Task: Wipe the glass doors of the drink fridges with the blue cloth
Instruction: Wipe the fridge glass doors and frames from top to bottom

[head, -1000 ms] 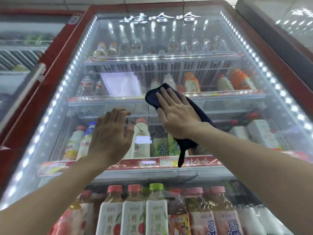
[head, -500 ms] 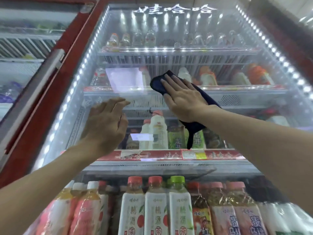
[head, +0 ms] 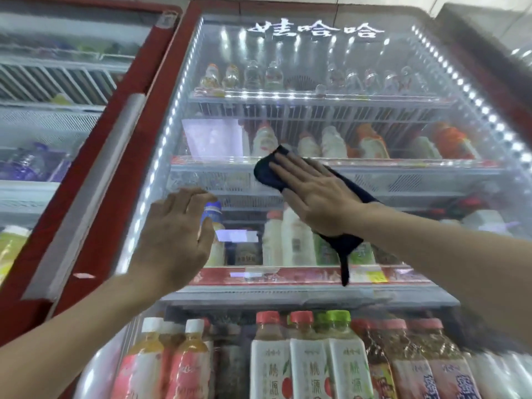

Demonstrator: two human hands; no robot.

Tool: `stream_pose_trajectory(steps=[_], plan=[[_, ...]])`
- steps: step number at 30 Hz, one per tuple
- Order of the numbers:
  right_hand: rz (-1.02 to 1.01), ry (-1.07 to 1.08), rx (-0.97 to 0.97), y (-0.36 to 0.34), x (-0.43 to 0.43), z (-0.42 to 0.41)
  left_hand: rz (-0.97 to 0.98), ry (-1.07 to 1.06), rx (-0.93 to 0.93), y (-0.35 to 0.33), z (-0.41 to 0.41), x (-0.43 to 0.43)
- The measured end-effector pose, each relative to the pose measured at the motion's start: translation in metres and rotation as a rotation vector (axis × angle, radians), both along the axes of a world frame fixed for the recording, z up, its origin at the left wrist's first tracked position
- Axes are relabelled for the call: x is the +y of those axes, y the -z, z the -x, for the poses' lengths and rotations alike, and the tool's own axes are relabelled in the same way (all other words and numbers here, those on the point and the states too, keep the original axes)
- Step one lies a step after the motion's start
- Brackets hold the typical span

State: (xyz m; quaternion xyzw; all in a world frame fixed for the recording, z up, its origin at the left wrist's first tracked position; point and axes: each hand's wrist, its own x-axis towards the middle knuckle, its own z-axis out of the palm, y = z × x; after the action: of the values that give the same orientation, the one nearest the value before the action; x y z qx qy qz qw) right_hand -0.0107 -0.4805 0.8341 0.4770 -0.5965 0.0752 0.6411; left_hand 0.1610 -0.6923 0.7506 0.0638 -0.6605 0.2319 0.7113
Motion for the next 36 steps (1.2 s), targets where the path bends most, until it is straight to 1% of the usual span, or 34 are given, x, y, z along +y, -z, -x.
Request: stream_pose_trajectory(steps=[3,9,10,12,14,17,20,22,23,26,28,30,32,34,36], plan=[[0.124,-0.004,-0.095,-0.023,-0.026,-0.009,0.01,0.004,-0.009,0.0,0.002,-0.004],[0.204,0.01,-0.224,-0.024,-0.047,-0.037,0.003,0.046,-0.045,0.002,0.001,-0.003],[0.187,0.003,-0.22,-0.016,-0.051,-0.041,0.009,0.054,-0.048,0.003,0.001,-0.002],[0.11,-0.019,-0.146,0.015,-0.06,-0.046,0.012,0.1,-0.025,0.003,0.001,-0.002],[-0.004,-0.025,-0.043,0.051,-0.064,-0.049,-0.004,0.175,0.054,0.005,-0.001,-0.002],[-0.149,-0.026,0.058,0.065,-0.056,-0.047,-0.034,0.206,0.129,0.007,-0.005,-0.001],[-0.205,-0.034,0.089,0.053,-0.046,-0.044,-0.027,0.146,0.096,0.014,-0.007,0.0],[-0.123,-0.041,0.078,0.036,-0.048,-0.044,-0.046,0.108,0.075,0.016,-0.009,0.002],[-0.057,-0.044,0.035,0.02,-0.05,-0.047,-0.064,0.079,0.063,0.016,-0.009,0.004],[0.119,-0.002,-0.174,-0.029,-0.058,-0.063,-0.093,-0.024,0.003,0.018,-0.011,0.013],[0.125,0.008,-0.205,-0.04,-0.072,-0.07,-0.102,-0.099,-0.055,0.019,-0.017,0.017],[0.063,-0.011,-0.151,-0.021,-0.082,-0.077,-0.082,-0.132,-0.117,0.017,-0.028,0.014],[-0.006,-0.037,-0.084,0.017,-0.085,-0.074,-0.059,-0.125,-0.169,0.013,-0.045,0.012],[-0.09,-0.042,-0.012,0.055,-0.082,-0.071,-0.029,-0.165,-0.13,0.01,-0.069,0.006],[-0.168,-0.052,0.047,0.077,-0.078,-0.065,0.006,-0.258,-0.055,0.009,-0.094,-0.004]])
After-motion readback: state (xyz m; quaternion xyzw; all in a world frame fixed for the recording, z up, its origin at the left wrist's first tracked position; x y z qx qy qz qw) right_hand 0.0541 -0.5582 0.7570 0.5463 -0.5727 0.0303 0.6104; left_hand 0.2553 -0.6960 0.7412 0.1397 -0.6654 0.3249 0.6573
